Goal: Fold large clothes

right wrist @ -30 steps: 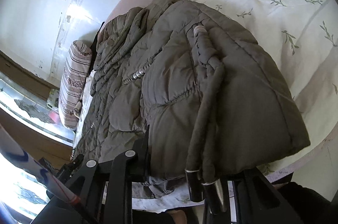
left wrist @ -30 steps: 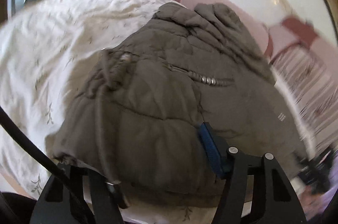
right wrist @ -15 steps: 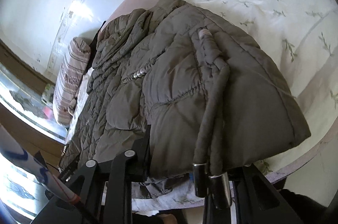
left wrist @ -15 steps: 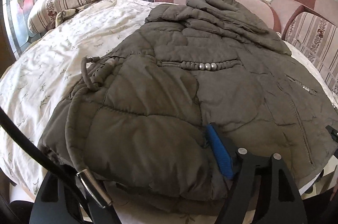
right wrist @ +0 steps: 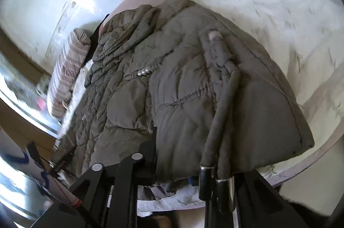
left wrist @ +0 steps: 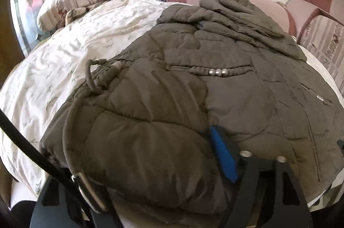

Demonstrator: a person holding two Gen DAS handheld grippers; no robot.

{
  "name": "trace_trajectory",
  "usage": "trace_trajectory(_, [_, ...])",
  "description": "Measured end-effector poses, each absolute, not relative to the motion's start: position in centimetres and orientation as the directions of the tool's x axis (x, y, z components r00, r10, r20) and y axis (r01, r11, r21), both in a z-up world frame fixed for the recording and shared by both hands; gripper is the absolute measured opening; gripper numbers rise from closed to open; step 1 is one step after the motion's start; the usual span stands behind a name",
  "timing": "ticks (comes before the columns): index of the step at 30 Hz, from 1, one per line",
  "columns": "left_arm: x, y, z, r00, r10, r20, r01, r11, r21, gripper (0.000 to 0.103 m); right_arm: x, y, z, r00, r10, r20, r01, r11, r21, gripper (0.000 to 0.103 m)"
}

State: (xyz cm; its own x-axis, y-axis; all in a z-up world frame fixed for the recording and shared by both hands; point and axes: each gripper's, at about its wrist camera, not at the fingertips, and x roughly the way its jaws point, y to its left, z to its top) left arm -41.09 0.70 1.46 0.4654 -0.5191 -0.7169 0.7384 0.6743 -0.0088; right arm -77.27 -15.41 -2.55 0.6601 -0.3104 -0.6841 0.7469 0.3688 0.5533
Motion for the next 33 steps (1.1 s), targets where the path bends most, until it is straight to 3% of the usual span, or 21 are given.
trace_trajectory(2, [-41.8, 0.6, 1.8, 0.488, -0.525, -0.697, 0.748, 0.663, 0.023, 0.043, -76.8, -14.8, -1.8, 0.640, -0.336, -0.691, 0.761, 0.403, 0.509, 0.016])
trace_trajectory(10, [-42.3, 0.9, 2.8, 0.473, -0.546, -0.691, 0.758, 0.652, 0.004, 0.024, -77.0, -14.1, -0.3, 0.633, -0.390, -0.669, 0.766, 0.441, 0.468, 0.014])
trace_trajectory(33, [-45.5, 4.5, 11.8, 0.464, -0.663, -0.587, 0.809, 0.588, -0.026, 0.021, -82.0, -11.2, 8.0, 0.711, -0.454, -0.536, 0.703, 0.481, 0.524, 0.013])
